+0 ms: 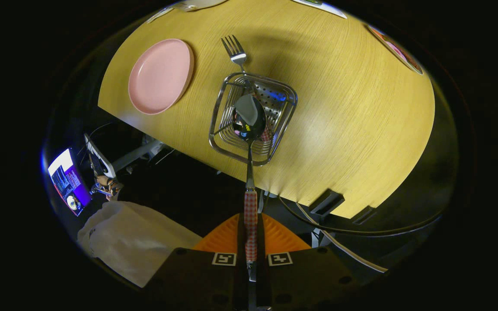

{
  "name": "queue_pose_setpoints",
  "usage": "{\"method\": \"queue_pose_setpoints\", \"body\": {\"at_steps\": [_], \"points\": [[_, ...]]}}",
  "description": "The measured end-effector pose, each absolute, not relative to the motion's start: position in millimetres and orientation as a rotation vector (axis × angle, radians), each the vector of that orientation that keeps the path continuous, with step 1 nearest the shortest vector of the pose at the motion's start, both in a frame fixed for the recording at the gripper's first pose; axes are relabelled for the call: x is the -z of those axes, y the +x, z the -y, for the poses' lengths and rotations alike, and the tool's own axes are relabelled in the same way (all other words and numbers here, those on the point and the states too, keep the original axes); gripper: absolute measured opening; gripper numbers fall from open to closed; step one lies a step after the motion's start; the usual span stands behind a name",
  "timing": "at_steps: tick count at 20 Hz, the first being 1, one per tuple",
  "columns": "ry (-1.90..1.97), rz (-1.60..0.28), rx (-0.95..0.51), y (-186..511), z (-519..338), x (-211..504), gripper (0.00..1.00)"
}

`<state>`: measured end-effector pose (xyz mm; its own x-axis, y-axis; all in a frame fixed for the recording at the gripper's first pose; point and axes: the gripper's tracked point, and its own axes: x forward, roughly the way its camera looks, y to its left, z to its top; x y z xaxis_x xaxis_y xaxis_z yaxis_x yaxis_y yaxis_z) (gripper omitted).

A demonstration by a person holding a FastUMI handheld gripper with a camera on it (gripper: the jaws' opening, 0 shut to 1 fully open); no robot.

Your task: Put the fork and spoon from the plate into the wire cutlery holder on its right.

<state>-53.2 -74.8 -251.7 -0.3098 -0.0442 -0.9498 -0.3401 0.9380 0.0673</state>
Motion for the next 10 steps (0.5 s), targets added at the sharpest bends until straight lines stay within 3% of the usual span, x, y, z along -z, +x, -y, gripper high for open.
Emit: {"method": "queue_pose_setpoints", "body": {"at_steps": [6, 8, 9, 10], "points": [[-0.219, -1.968, -0.269, -37.8, 77.7, 257.6, 0.15], [-0.219, -1.927, -0.268, -26.5, 78.5, 260.3, 0.26], [-0.213, -1.906, -0.272, -22.4, 76.6, 258.2, 0.45], [-0.197, -1.880, -0.279, -18.8, 74.6, 256.0, 0.57]]}}
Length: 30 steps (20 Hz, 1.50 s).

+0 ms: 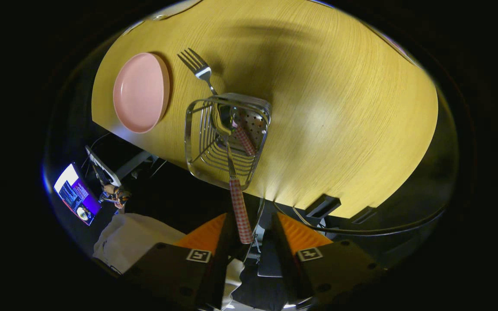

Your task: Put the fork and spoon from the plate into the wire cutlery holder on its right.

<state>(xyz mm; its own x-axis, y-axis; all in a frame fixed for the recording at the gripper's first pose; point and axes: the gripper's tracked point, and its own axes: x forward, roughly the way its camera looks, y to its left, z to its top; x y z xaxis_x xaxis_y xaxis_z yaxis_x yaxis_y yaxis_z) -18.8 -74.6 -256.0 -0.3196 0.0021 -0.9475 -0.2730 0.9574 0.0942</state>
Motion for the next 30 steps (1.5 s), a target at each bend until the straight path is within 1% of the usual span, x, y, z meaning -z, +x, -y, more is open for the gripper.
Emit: {"method": "queue_pose_setpoints", "body": {"at_steps": [1, 2, 3, 4, 5, 10, 15, 18, 25, 30], "points": [[-0.175, -1.856, -0.286, -16.1, 70.3, 247.2, 0.68], [-0.162, -1.831, -0.290, -17.5, 69.9, 244.3, 0.76], [-0.154, -1.803, -0.292, -17.7, 72.1, 238.4, 0.81], [-0.145, -1.776, -0.295, -18.7, 71.3, 235.7, 0.83], [-0.133, -1.748, -0.301, -20.6, 71.5, 232.9, 0.97], [-0.024, -1.518, -0.292, -17.6, 53.5, 215.1, 0.99], [0.105, -1.152, -0.280, 9.2, 20.2, 176.9, 1.00], [0.171, -0.936, -0.270, 21.8, 3.5, 141.8, 1.00], [0.102, -0.388, -0.219, 42.0, -17.7, 38.8, 0.99], [0.087, -0.098, -0.222, 34.9, -30.1, -23.1, 0.99]]}}
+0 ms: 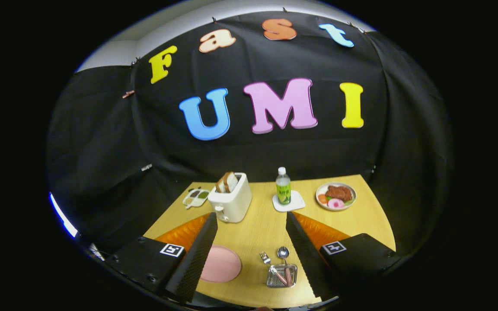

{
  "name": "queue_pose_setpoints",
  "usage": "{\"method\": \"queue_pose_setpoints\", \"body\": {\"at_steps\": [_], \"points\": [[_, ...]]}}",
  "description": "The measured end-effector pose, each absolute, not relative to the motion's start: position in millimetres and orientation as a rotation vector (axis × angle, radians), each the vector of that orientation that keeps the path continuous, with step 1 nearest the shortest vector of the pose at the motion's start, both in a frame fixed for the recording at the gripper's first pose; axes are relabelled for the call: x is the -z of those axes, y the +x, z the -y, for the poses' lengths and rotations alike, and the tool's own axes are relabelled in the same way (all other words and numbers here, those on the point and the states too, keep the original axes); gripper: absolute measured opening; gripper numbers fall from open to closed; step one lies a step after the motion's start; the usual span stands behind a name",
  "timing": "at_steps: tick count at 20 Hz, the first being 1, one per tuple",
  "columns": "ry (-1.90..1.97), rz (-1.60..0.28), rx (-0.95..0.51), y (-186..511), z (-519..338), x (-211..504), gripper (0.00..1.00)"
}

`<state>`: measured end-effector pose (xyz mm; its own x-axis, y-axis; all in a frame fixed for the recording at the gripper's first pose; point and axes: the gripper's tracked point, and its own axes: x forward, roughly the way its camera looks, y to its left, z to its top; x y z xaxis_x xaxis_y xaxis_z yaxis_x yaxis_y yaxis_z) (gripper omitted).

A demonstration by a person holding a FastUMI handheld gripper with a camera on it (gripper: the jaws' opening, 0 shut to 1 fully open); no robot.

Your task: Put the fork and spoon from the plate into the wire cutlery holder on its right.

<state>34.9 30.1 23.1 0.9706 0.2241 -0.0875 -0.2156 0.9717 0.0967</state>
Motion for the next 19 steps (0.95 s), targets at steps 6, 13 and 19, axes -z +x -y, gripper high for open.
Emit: {"method": "queue_pose_setpoints", "body": {"at_steps": [6, 13, 19], "points": [[0.011, 0.076, -0.142, 27.7, -11.6, -56.0, 0.99], [0.052, 0.093, -0.119, 34.6, 5.5, -62.9, 0.99], [0.055, 0.087, -0.122, 41.9, 10.2, -61.9, 0.99]]}}
